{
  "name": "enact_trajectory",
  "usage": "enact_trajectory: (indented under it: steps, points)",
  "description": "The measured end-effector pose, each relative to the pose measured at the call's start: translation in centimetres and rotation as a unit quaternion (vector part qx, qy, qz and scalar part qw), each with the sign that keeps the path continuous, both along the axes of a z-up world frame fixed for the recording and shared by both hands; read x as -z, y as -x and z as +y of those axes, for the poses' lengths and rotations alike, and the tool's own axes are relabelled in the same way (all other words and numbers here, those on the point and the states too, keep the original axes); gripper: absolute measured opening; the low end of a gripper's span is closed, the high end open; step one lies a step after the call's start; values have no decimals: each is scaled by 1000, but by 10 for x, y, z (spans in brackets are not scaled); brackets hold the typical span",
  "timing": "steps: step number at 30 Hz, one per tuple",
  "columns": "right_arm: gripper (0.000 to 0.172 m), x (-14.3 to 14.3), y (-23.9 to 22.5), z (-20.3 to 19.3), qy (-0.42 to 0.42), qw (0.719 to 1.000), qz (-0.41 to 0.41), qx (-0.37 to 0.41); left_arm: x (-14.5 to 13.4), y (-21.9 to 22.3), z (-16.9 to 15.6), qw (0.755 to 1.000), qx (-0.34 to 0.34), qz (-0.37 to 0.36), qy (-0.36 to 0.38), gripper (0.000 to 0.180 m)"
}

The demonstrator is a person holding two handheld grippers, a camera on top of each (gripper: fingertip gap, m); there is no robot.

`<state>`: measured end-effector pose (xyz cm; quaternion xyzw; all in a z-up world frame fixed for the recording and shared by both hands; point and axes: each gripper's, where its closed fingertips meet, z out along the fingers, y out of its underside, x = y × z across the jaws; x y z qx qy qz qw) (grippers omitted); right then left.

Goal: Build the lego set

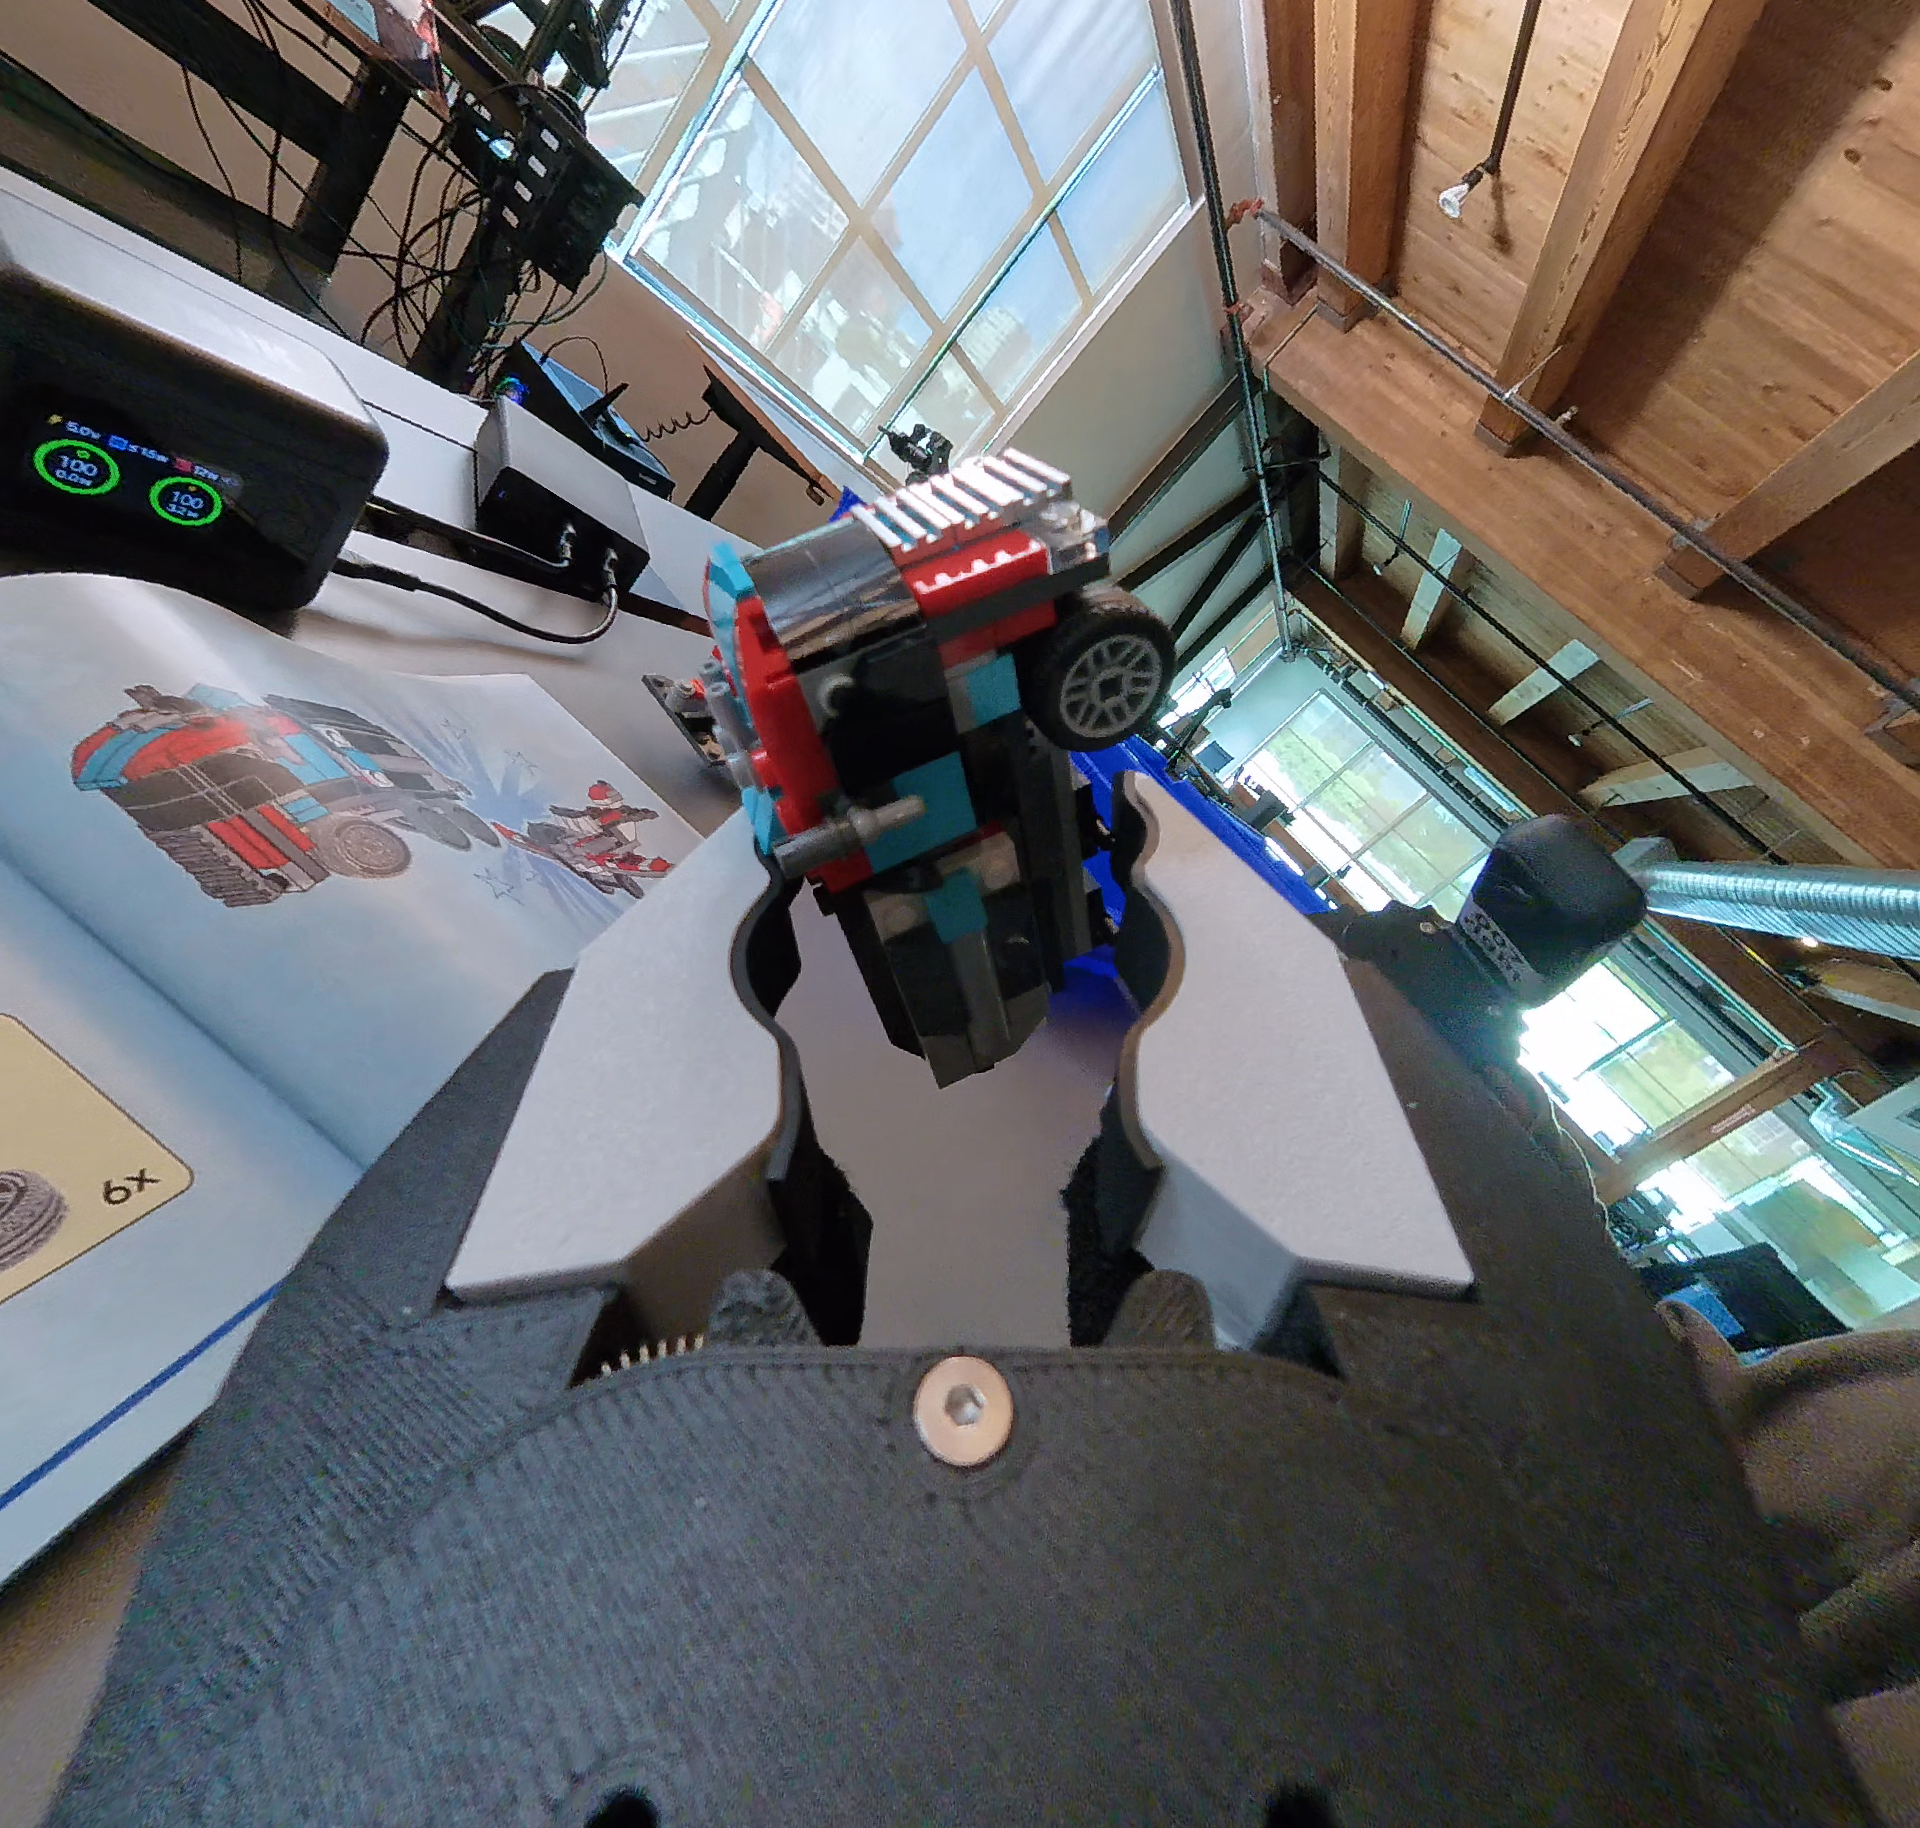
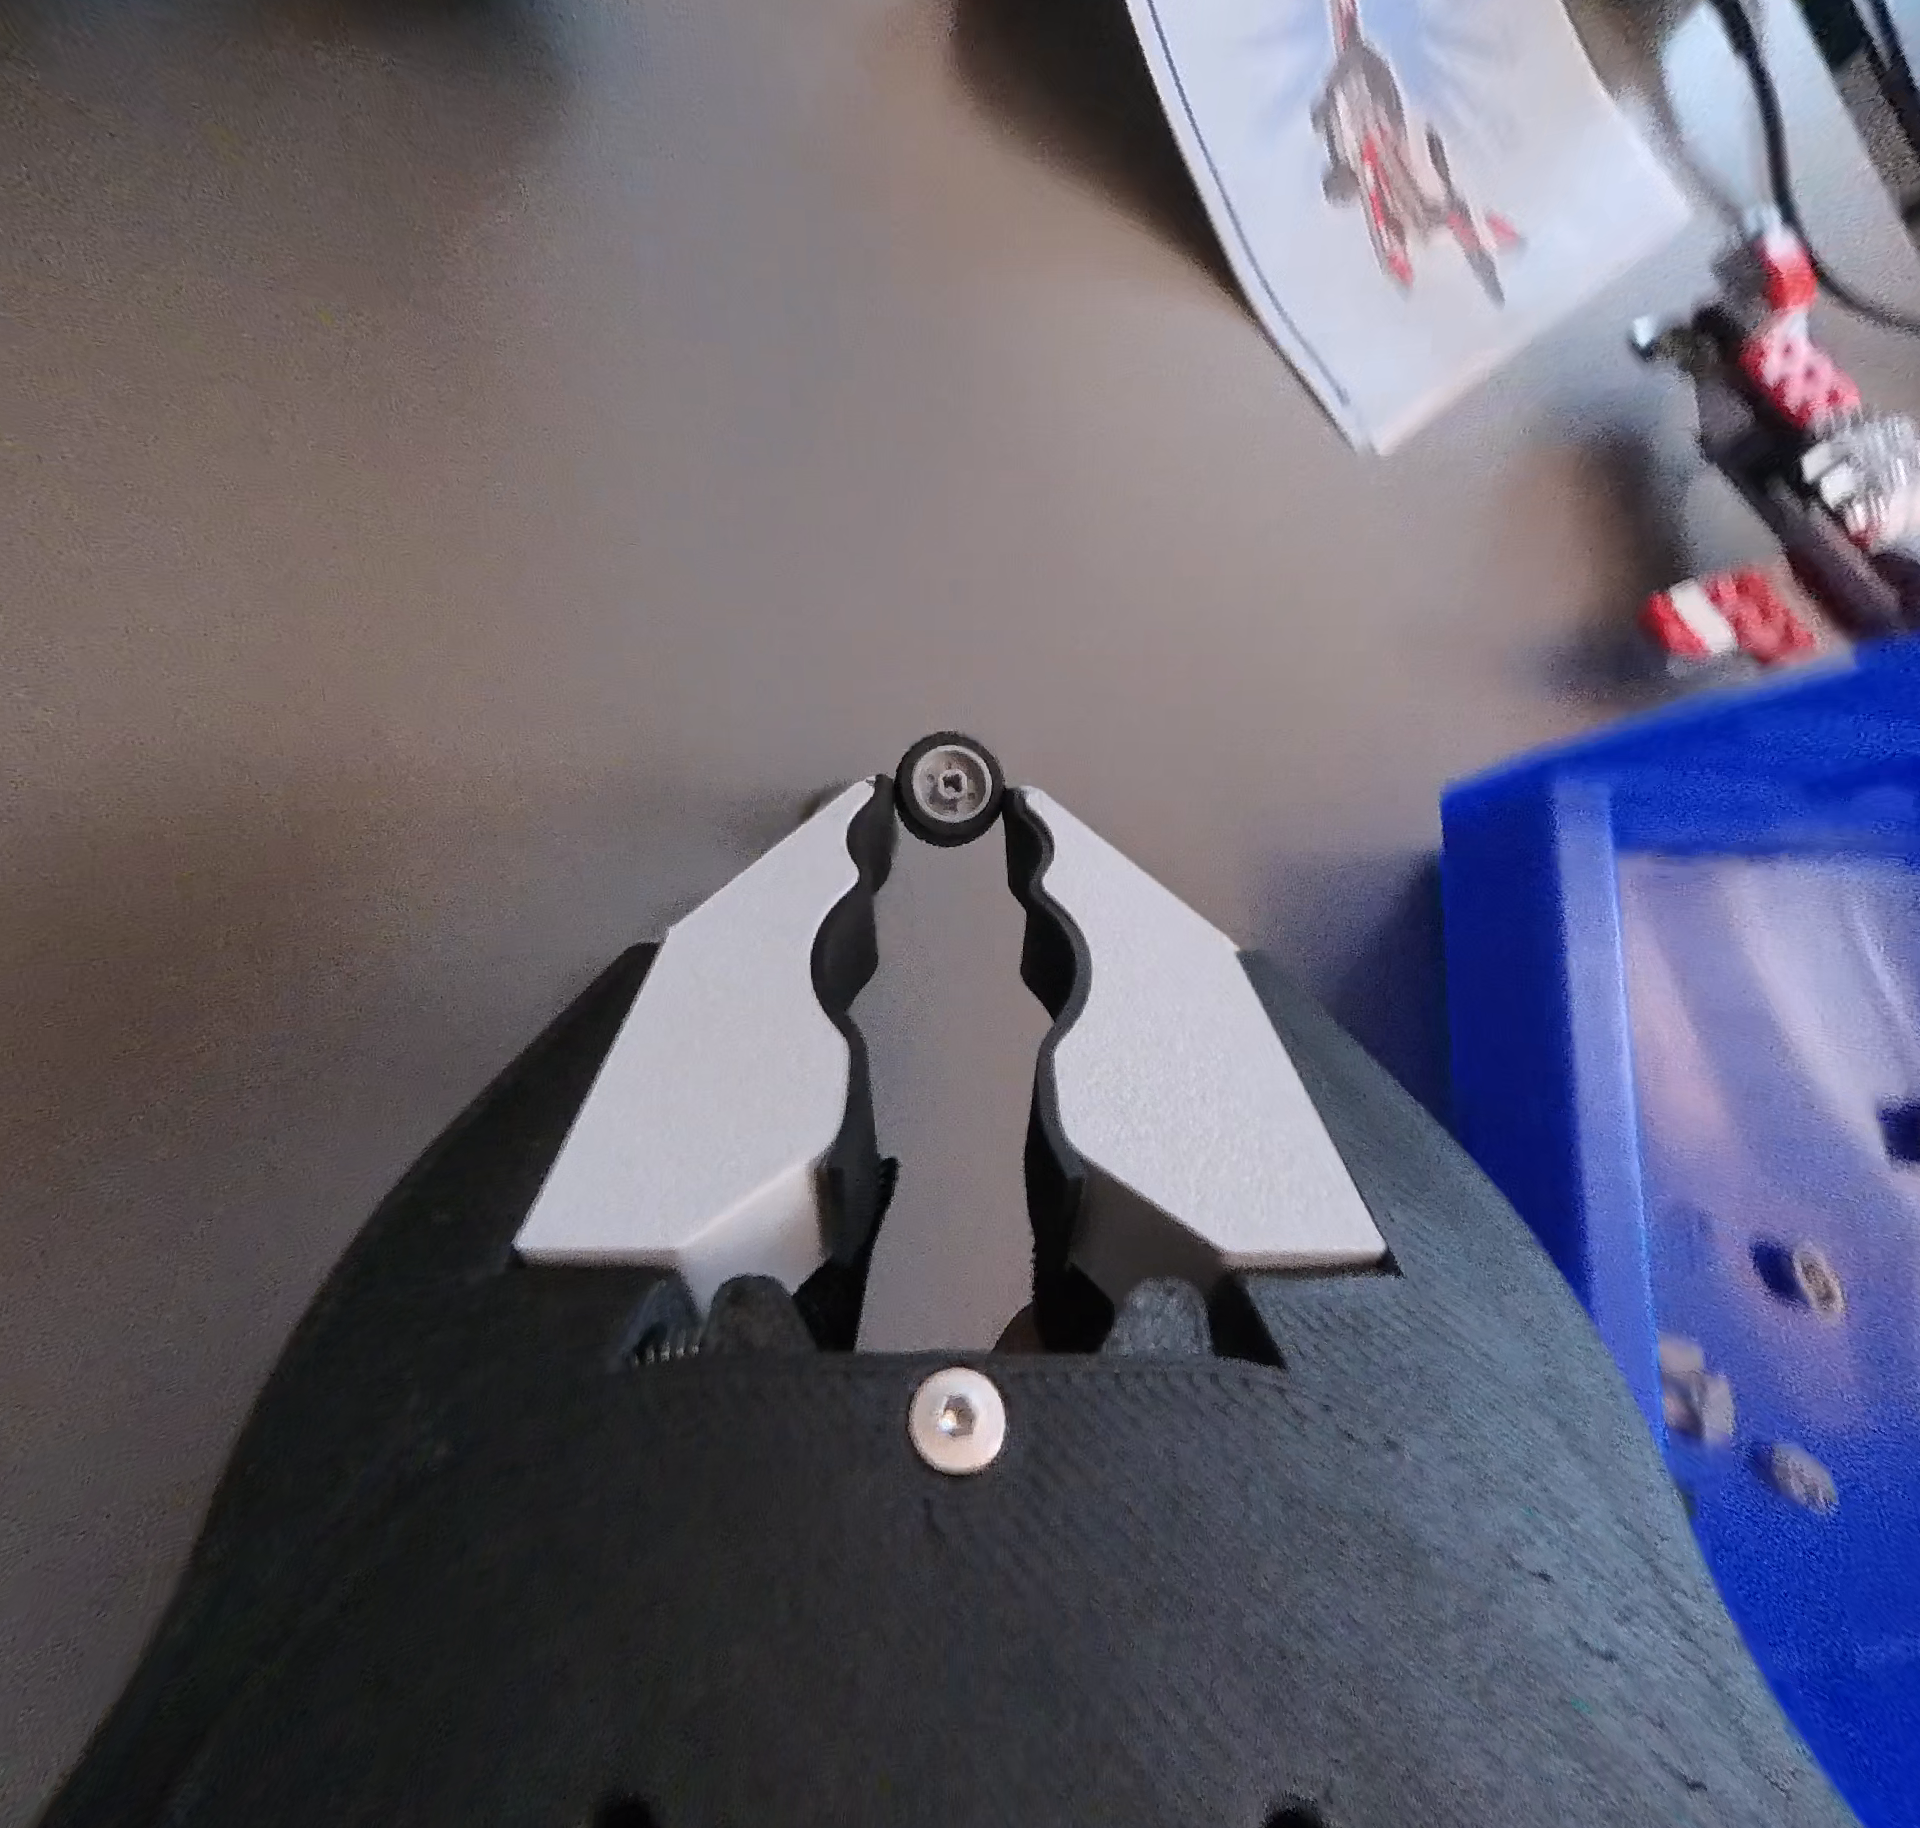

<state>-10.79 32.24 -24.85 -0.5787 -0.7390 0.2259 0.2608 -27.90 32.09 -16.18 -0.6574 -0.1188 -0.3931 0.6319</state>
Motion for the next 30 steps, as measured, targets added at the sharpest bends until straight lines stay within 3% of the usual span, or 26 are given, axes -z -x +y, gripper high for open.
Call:
enact_trajectory:
  steps: [4, 12, 22, 30]
  points:
    - [23, -1, -42, 21, -25, 1000, -10, 5, 0, -5, 1, 1000, 4, 9, -1, 61]
    - [27, -19, -46, 33, -53, 997, 55, 3, 3, -7, 2, 1000, 2, 22, 1, 61]
    - [31, -6, -76, 32, 11, 999, 34, 9, 8, -17, 3, 1000, 24, 18, 7, 61]
    - [31, 17, -85, 25, 46, 999, 13, 9, 8, -61, -1, 993, 118, 27, -3, 61]
